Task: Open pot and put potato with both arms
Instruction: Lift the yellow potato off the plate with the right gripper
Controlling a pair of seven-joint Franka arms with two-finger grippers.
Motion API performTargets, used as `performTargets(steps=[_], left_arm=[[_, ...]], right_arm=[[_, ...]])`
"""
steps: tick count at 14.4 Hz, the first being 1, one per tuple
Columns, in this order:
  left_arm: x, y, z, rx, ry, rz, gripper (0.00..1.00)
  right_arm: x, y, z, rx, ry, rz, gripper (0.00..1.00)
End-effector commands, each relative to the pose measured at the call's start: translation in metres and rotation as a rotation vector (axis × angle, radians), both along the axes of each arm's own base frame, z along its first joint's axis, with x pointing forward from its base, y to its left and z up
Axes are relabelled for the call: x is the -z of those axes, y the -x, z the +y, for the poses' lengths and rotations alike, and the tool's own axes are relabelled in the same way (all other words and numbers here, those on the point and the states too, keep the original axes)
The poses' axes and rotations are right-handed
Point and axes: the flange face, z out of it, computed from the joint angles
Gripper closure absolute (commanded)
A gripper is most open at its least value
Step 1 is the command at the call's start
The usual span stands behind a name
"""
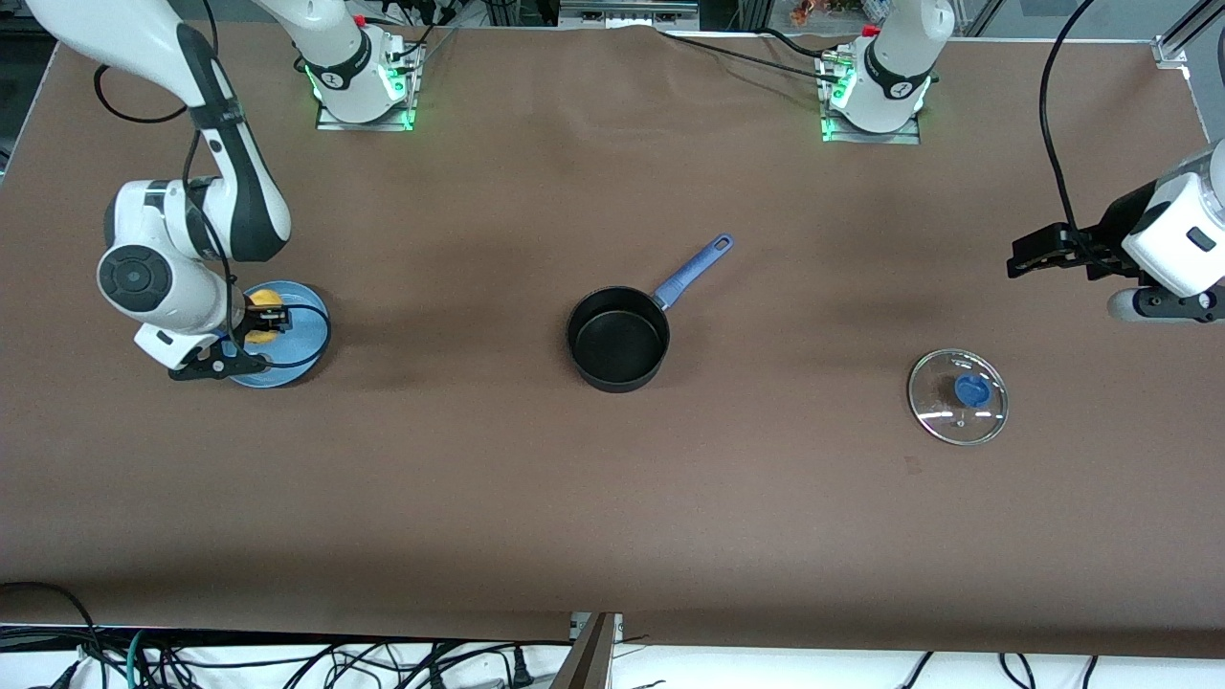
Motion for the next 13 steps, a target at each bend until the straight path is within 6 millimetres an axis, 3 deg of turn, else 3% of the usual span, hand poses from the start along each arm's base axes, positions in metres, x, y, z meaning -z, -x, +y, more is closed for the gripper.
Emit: performTargets(steps=[1,4,7,9,13], left_arm=[[0.003,-0.001,0.001,-0.004,-0.011,0.013,0.0],[-0.003,-0.001,0.001,-0.004,-0.013,0.0,0.0],[0.001,-0.004,0.004,-0.004,-0.02,0.005,0.0],[0.004,-0.005,0.005,-0.004,-0.02,0.01,0.0],[0.004,-0.005,0.004,-0.002,-0.019,0.01,0.0]], right_arm=[[-0.059,-0.022,0.047,0.114,-0.109,0.062,0.84],[-0.076,-0.023,0.102,0.324,-0.206,0.093,0.84],[-0.081,-0.019,0.202,0.585,-0.24,0.093,0.84],[-0.077,-0.019,0.264,0.729,-0.217,0.047,0.84],[-0.044,-0.009,0.377,0.956,-0.219,-0.047,0.84]])
